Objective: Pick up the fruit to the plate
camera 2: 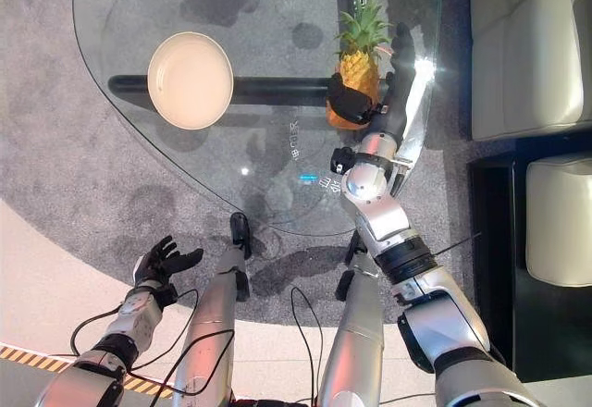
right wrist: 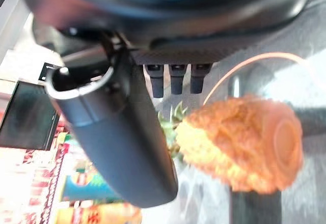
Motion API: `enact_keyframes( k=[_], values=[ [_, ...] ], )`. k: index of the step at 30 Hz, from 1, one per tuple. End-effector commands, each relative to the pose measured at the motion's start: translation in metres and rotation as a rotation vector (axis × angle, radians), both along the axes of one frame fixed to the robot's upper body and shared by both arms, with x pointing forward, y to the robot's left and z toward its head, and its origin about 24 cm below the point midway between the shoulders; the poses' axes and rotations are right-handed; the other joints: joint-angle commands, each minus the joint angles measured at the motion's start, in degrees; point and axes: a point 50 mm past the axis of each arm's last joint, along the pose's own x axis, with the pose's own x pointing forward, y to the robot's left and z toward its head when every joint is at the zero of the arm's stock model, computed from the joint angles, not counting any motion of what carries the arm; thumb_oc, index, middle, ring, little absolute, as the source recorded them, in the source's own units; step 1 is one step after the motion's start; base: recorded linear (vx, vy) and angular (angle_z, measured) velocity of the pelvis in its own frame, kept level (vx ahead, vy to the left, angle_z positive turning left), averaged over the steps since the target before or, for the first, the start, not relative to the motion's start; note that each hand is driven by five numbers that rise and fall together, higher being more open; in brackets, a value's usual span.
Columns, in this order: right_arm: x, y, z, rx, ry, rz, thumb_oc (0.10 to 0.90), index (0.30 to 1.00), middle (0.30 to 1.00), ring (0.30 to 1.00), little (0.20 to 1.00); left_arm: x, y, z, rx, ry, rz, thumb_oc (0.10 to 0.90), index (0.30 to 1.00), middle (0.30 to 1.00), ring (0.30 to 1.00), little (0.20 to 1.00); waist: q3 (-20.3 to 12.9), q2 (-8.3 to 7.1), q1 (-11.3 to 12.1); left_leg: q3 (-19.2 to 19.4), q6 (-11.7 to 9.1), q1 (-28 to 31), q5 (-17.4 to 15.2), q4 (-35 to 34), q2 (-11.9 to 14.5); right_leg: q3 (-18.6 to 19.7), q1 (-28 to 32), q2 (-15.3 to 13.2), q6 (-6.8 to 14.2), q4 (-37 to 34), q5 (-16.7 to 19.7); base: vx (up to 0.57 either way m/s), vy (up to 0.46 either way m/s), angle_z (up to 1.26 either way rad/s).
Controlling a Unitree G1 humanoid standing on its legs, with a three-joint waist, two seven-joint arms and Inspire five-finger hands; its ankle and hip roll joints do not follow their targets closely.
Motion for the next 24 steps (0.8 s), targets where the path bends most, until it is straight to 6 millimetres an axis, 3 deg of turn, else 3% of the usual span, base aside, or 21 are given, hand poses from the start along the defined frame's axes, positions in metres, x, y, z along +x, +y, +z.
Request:
enact_keyframes(
  k=[1,6,7,9,10,13,15,17,18,20,21,22,23,24],
  values=[
    [-0.007,-0.002,0.053,-0.031,-0.223,-0.083,0.8,0.9,0.9,0.9,0.9,-0.012,0.002,-0.01,0.027,0.035,-0.005,0.8,0.9,0.9,0.9,0.9,-1.2,2.44,0.6,-3.5,-0.5,-3.3,-2.1,4.5,-0.1,-1.6,-1.0,-2.0,1.0,-2.2,2.2,0.0,0.0,0.0],
    [-0.001,-0.007,0.054,-0.043,-0.198,-0.138,0.8,0.9,0.9,0.9,0.9,-0.011,-0.002,-0.011,0.023,0.034,-0.022,0.8,0.9,0.9,0.9,0.9,-1.2,2.95,1.0,-3.6,-0.4,-3.2,-2.0,4.5,-0.3,-1.7,-1.0,-2.3,1.0,-2.1,2.3,0.0,0.003,0.01],
    [0.0,-0.008,0.05,-0.045,-0.184,-0.145,0.8,0.9,0.9,0.9,0.9,-0.014,-0.002,-0.013,0.023,0.045,-0.025,0.8,0.9,0.9,0.9,0.9,-1.2,3.06,1.2,-3.7,-0.8,-1.7,-3.6,4.7,-0.2,-1.4,0.2,-2.2,1.6,-1.4,0.7,0.07,0.003,0.04],
    [0.004,-0.011,0.048,-0.052,-0.156,-0.164,0.8,0.9,0.9,0.9,0.9,-0.013,-0.004,-0.013,0.022,0.044,-0.033,0.8,0.9,0.9,0.9,0.9,-1.2,3.32,1.4,-3.7,-0.8,-1.8,-3.6,4.8,-0.3,-1.4,0.2,-2.4,1.6,-1.2,0.7,0.01,0.01,0.03],
    [0.005,-0.011,0.052,-0.051,-0.164,-0.164,0.8,0.9,0.9,0.9,0.9,-0.01,-0.004,-0.01,0.022,0.033,-0.032,0.8,0.9,0.9,0.9,0.9,-1.2,3.29,1.3,-3.6,-0.4,-3.1,-2.1,4.5,-0.5,-1.8,-1.0,-2.5,1.0,-1.9,2.2,-0.06,0.008,0.01],
    [0.007,-0.011,0.048,-0.051,-0.138,-0.168,0.8,0.9,0.9,0.9,0.9,-0.009,-0.005,-0.01,0.024,0.032,-0.039,0.8,0.9,0.9,0.9,0.9,-1.2,3.4,1.5,-3.7,-0.4,-3.2,-2.1,4.5,-0.5,-1.9,-1.0,-2.5,1.0,-1.8,2.2,0.0,-0.002,0.01],
    [0.01,-0.012,0.04,-0.045,-0.101,-0.161,0.8,0.9,0.9,0.9,0.9,-0.012,-0.005,-0.013,0.026,0.044,-0.045,0.8,0.9,0.9,0.9,0.9,-1.2,3.52,1.7,-3.8,-0.8,-1.8,-3.6,4.8,-0.4,-1.6,0.2,-2.5,1.6,-1.1,0.7,0.07,-0.013,0.01],
    [0.011,-0.011,0.038,-0.041,-0.09,-0.149,0.8,0.9,0.9,0.9,0.9,-0.012,-0.006,-0.013,0.025,0.044,-0.046,0.8,0.9,0.9,0.9,0.9,-1.2,3.56,1.6,-3.7,-0.8,-1.7,-3.6,4.7,-0.4,-1.5,0.2,-2.5,1.6,-1.1,0.6,-0.03,0.006,0.01],
    [0.011,-0.01,0.042,-0.041,-0.1,-0.145,0.8,0.9,0.9,0.9,0.9,-0.008,-0.006,-0.01,0.025,0.033,-0.045,0.8,0.9,0.9,0.9,0.9,-1.2,3.51,1.6,-3.6,-0.4,-3.2,-2.1,4.4,-0.5,-1.9,-1.0,-2.5,1.0,-1.8,2.2,-0.05,0.009,0.02],
    [0.011,-0.008,0.041,-0.037,-0.094,-0.127,0.8,0.9,0.9,0.9,0.9,-0.008,-0.007,-0.01,0.026,0.032,-0.047,0.8,0.9,0.9,0.9,0.9,-1.2,3.53,1.6,-3.7,-0.4,-3.2,-2.1,4.4,-0.5,-1.9,-1.1,-2.5,0.9,-1.7,2.1,0.01,-0.002,0.01],
    [0.011,-0.006,0.036,-0.042,-0.083,-0.112,0.8,0.9,0.9,0.9,0.9,-0.012,-0.007,-0.013,0.027,0.044,-0.048,0.8,0.9,0.9,0.9,0.9,-1.2,3.59,1.7,-3.7,-0.8,-1.8,-3.6,4.6,-0.4,-1.6,0.1,-2.4,1.5,-1.1,0.5,0.0,0.0,0.0],
    [0.011,-0.005,0.04,-0.042,-0.095,-0.107,0.8,0.9,0.9,0.9,0.9,-0.008,-0.007,-0.01,0.027,0.032,-0.047,0.8,0.9,0.9,0.9,0.9,-1.2,3.55,1.6,-3.6,-0.4,-3.2,-2.1,4.3,-0.5,-2.0,-1.1,-2.4,0.9,-1.7,2.1,0.07,-0.004,0.0],
    [0.01,-0.002,0.035,-0.044,-0.083,-0.091,0.8,0.9,0.9,0.9,0.9,-0.012,-0.008,-0.013,0.026,0.042,-0.046,0.8,0.9,0.9,0.9,0.9,-1.2,3.55,1.6,-3.6,-0.8,-2.0,-3.5,4.6,-0.4,-1.6,0.0,-2.3,1.5,-1.1,0.5,-0.06,0.01,0.0],
    [0.01,-0.001,0.038,-0.043,-0.095,-0.087,0.8,0.9,0.9,0.9,0.9,-0.008,-0.008,-0.01,0.026,0.03,-0.045,0.8,0.9,0.9,0.9,0.9,-1.2,3.49,1.5,-3.5,-0.4,-3.4,-2.0,4.3,-0.6,-1.9,-1.3,-2.3,0.9,-1.7,2.1,0.0,0.0,0.0]
  ],
)
